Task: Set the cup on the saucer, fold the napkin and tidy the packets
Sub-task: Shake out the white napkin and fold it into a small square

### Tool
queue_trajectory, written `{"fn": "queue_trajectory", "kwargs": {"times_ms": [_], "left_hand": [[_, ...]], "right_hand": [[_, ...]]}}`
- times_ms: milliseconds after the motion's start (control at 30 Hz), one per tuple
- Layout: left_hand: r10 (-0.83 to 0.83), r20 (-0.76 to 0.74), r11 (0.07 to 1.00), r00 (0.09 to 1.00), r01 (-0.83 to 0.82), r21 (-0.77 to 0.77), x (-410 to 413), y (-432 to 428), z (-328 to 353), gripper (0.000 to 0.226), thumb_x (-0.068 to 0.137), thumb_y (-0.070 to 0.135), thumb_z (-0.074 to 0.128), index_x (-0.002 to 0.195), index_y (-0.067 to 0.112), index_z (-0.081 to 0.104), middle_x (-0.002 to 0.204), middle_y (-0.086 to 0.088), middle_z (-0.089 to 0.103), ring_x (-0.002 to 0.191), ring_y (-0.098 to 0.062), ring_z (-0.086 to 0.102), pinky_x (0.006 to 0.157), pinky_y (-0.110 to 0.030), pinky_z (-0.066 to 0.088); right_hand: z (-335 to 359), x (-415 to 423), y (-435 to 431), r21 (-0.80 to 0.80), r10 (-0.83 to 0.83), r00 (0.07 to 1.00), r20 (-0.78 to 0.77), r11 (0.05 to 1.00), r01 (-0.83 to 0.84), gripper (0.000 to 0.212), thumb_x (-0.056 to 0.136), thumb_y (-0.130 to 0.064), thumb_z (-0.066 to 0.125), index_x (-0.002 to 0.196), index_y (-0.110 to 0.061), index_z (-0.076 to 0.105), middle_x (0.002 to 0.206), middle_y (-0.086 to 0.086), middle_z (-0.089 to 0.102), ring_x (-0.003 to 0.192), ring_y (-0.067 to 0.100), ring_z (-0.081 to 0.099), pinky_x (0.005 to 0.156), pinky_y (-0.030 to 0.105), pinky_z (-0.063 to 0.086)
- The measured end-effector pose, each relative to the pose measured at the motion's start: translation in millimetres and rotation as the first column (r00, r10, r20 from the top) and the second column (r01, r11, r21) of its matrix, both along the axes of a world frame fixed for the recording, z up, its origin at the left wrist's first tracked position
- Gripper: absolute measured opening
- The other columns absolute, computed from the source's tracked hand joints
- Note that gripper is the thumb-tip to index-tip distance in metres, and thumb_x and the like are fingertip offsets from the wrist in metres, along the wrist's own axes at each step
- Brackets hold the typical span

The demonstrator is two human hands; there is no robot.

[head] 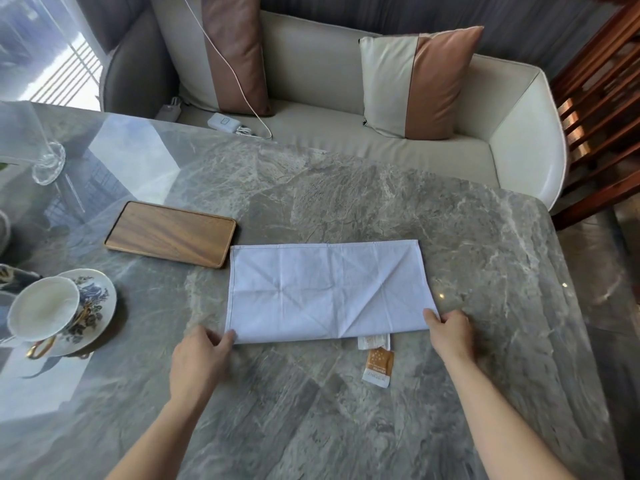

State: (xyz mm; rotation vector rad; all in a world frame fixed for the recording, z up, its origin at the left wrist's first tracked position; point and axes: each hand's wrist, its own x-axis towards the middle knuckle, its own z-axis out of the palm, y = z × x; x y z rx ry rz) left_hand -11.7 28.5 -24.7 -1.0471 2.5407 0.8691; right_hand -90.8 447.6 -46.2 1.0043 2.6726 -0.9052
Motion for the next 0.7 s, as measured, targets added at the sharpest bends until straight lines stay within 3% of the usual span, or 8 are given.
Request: {"fn": "queue_trajectory", "kwargs": {"times_ms": [100,233,467,700], "left_hand": [[0.068,-0.021,0.995,0.997,-0.066,0.077,-1,2,-3,0.033,0.089,0.033,0.069,0.065,0.013,0.060,0.061,-0.002,0.062,0.062,-0.022,0.055,0.058,-0.036,0.039],[0.060,0.000,0.994,0.998,-0.060,0.095,-3,-2,-3,0.039,0.088,0.027,0.070,0.059,0.004,0.058,0.054,-0.008,0.060,0.057,-0.025,0.056,0.052,-0.033,0.036],[-0.056,0.014,0.998,0.998,0.056,0.023,24,-24,5,0.035,0.091,0.026,0.067,0.062,0.008,0.058,0.056,-0.007,0.061,0.058,-0.024,0.057,0.051,-0.032,0.036],[-0.098,0.080,0.995,0.992,0.100,-0.014,72,-45,2,0.029,0.091,0.025,0.069,0.068,0.011,0.058,0.060,-0.005,0.063,0.060,-0.024,0.059,0.054,-0.035,0.043]], "right_hand": [[-3,-2,0,-0.194,-0.172,0.985,0.001,0.966,0.169,0.034,0.085,-0.022,0.076,0.065,0.001,0.062,0.057,0.009,0.052,0.054,0.020,0.048,0.056,0.037,0.043],[0,-2,3,-0.407,-0.356,0.932,0.075,0.842,0.354,0.030,0.086,-0.014,0.077,0.068,-0.009,0.053,0.057,0.005,0.042,0.046,0.016,0.033,0.037,0.019,0.026],[34,25,1,-0.586,-0.309,0.947,0.083,0.753,0.297,0.009,0.092,-0.014,0.070,0.090,-0.008,0.065,0.063,0.003,0.041,0.050,0.013,0.034,0.041,0.025,0.027],[27,97,-19,-0.559,-0.282,0.957,0.073,0.783,0.273,0.009,0.093,-0.009,0.066,0.093,-0.001,0.063,0.060,0.005,0.043,0.050,0.014,0.035,0.038,0.023,0.028]]}}
